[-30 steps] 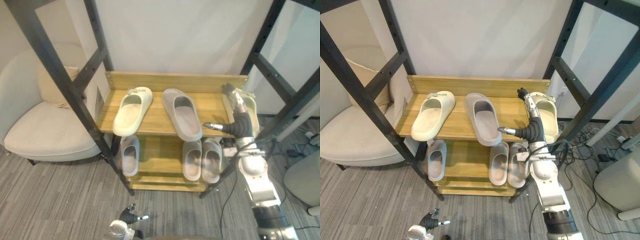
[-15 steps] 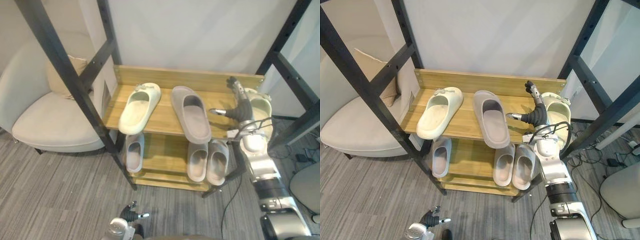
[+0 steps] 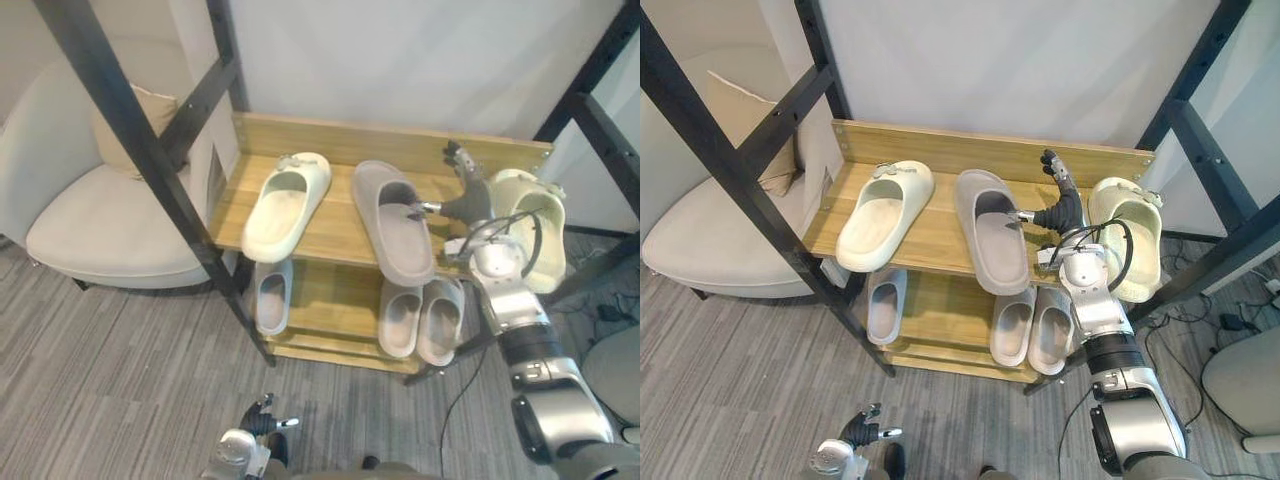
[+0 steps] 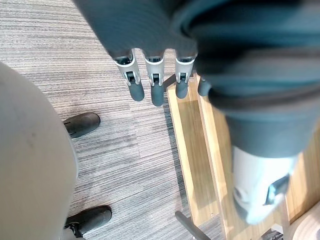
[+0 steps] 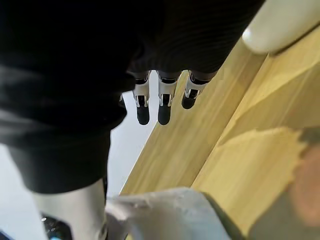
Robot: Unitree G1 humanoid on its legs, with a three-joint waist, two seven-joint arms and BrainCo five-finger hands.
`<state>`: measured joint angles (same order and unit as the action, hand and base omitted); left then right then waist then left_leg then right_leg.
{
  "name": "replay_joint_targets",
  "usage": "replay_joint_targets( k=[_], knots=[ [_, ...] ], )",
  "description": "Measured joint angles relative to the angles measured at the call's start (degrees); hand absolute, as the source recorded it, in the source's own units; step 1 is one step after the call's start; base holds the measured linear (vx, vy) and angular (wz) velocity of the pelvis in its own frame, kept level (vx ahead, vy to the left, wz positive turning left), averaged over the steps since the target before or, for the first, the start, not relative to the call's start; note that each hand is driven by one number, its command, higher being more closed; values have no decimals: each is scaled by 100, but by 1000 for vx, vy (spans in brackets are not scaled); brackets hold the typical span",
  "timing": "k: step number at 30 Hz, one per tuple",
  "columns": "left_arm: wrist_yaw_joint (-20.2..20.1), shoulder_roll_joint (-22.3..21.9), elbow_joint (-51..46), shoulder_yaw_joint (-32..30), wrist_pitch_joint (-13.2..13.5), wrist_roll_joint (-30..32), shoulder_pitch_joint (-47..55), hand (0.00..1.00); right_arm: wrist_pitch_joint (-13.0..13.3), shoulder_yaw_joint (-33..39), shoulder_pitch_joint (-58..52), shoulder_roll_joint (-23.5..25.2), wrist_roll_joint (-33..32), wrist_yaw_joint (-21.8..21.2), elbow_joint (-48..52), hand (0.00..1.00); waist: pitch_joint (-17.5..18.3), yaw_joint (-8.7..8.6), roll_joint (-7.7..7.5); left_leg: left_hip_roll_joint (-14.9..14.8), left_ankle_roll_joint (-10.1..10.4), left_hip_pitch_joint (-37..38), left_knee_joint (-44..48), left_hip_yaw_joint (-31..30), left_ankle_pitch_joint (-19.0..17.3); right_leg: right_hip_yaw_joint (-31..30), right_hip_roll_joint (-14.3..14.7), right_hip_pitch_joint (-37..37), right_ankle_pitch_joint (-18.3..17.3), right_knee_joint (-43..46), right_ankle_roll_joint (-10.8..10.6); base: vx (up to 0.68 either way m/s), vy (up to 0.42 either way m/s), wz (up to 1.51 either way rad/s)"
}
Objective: Organize the slippers on the shoe rack
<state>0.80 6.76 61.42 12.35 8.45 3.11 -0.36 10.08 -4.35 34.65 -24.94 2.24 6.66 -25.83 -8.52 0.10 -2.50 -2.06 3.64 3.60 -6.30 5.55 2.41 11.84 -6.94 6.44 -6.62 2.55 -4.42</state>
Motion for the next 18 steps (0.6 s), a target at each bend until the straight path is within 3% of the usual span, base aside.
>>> replay_joint_targets(
  k=[15,16,18],
  knots=[
    [5,72,-32,0,11,-120,-31,0,-160,-172,765,166,16,-98,-804,0,-120,35,-61,1,8,-67,-2,-57,33,59,-3,-37,3,5,2,-7,-1,1],
    [6,76,-36,0,9,-120,-30,0,-165,-223,847,184,15,-99,-916,100,-123,37,-66,1,8,-66,-2,-56,34,59,-3,-37,3,5,2,0,0,0],
    [6,90,-59,0,9,-163,-30,0,-168,-312,957,205,18,-109,-970,100,-150,38,-79,-2,16,-66,-2,-58,39,59,-3,-38,4,9,2,0,0,0]
  ],
)
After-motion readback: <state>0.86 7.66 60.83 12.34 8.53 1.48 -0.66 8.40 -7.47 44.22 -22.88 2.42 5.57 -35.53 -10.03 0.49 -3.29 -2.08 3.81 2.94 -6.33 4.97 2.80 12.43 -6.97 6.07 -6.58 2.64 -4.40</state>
